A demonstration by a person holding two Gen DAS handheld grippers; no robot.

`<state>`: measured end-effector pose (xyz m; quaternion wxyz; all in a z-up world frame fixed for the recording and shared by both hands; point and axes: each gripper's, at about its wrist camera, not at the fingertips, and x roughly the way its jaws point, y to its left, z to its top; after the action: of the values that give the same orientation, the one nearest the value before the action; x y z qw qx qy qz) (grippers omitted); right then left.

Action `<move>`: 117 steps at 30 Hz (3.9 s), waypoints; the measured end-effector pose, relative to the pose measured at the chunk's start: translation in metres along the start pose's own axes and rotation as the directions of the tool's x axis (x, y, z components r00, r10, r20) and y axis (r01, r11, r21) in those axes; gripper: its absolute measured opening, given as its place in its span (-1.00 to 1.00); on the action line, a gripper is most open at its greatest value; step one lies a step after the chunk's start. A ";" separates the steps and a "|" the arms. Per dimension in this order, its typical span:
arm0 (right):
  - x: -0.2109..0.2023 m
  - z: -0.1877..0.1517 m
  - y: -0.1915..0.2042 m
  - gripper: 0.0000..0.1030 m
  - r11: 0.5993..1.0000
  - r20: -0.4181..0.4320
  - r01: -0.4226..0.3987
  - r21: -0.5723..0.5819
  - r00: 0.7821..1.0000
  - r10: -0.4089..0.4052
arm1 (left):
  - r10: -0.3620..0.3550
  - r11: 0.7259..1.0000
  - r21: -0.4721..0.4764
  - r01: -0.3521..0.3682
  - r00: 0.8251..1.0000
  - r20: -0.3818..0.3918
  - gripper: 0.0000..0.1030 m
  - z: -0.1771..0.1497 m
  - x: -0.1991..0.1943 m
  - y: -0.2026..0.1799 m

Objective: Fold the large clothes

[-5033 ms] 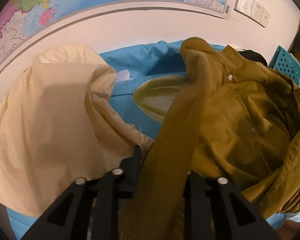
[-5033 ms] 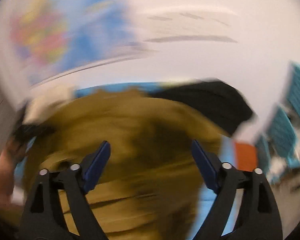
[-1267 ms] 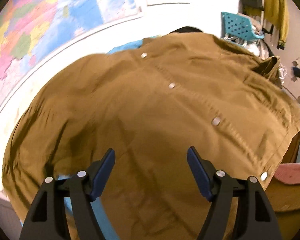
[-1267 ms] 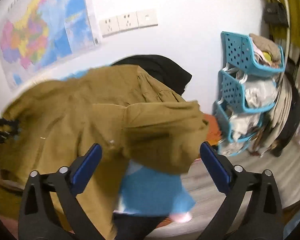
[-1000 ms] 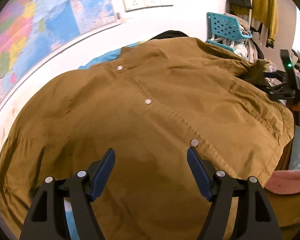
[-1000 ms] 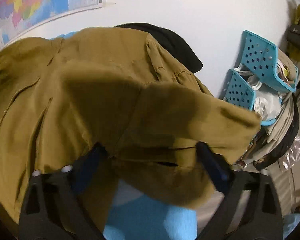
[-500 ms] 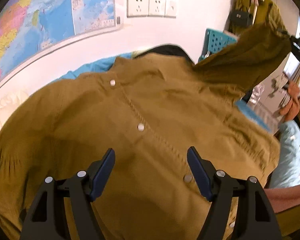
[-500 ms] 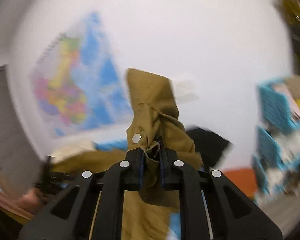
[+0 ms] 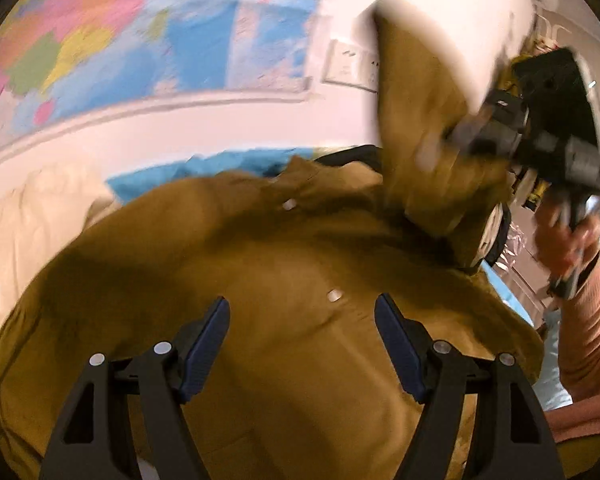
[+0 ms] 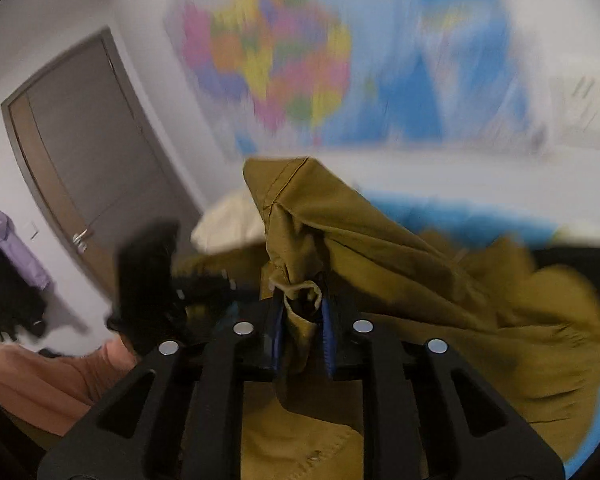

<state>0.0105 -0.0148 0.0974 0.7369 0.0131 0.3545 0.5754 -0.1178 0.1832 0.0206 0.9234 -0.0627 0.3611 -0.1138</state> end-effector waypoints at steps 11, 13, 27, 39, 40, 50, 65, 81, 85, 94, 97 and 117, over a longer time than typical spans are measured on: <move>0.021 -0.038 -0.048 0.55 0.985 -0.073 0.133 0.107 0.989 -0.126 | 0.026 0.995 -0.087 -0.038 0.991 -0.130 0.40 -0.011 0.040 0.049; -0.016 -0.043 -0.067 0.64 0.958 -0.016 0.248 0.142 0.968 -0.249 | 0.043 0.997 -0.063 -0.054 0.984 -0.173 0.41 -0.011 0.055 0.047; -0.109 -0.114 -0.197 0.76 0.791 -0.041 0.371 0.487 0.914 -0.404 | 0.162 0.984 -0.048 -0.170 0.977 -0.138 -0.75 0.004 0.072 0.043; -0.081 -0.115 -0.188 -0.74 0.736 -0.186 0.576 0.355 0.815 -0.548 | 0.305 0.951 0.027 -0.307 0.927 -0.216 -0.17 -0.019 0.085 0.051; -0.084 -0.113 -0.182 -0.52 0.726 -0.177 0.595 0.346 0.801 -0.572 | 0.301 0.953 0.028 -0.302 0.930 -0.211 -0.11 -0.019 0.077 0.050; -0.034 -0.062 -0.038 0.52 0.900 -0.002 0.436 0.009 0.900 -0.436 | 0.379 0.925 0.003 -0.380 0.924 0.050 0.24 -0.036 -0.070 0.047; 0.164 -0.104 0.145 0.71 0.948 -0.318 -0.274 -0.161 0.924 0.212 | 0.492 0.855 -0.141 -0.498 0.867 -0.079 -0.06 -0.114 -0.125 0.104; 0.233 -0.130 0.234 -0.95 0.887 -0.450 -0.444 -0.128 0.823 0.347 | 0.352 0.933 -0.066 -0.355 0.935 -0.049 -0.91 -0.092 -0.143 0.084; 0.144 -0.091 0.205 -0.96 0.878 -0.296 -0.457 -0.142 0.866 0.403 | 0.240 0.970 -0.061 -0.237 0.970 0.045 -0.85 -0.056 -0.163 0.068; -0.032 -0.039 0.086 -0.96 0.997 -0.006 -0.052 -0.055 0.999 0.052 | -0.039 0.999 0.019 0.036 0.990 0.137 -0.29 0.005 -0.134 0.014; -0.066 -0.050 0.045 -0.96 0.997 0.005 0.066 0.043 0.998 -0.067 | 0.081 0.995 0.054 -0.088 0.989 0.128 -0.27 0.008 -0.104 0.003; -0.096 -0.142 -0.049 0.67 0.902 -0.013 0.401 0.160 0.915 -0.404 | 0.157 0.984 -0.070 -0.162 0.985 -0.074 -0.15 -0.001 0.013 0.038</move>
<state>-0.0327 -0.1693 0.0189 0.8398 0.0042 0.3870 0.3808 -0.1027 0.2166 0.0037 0.9137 -0.0645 0.4003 -0.0279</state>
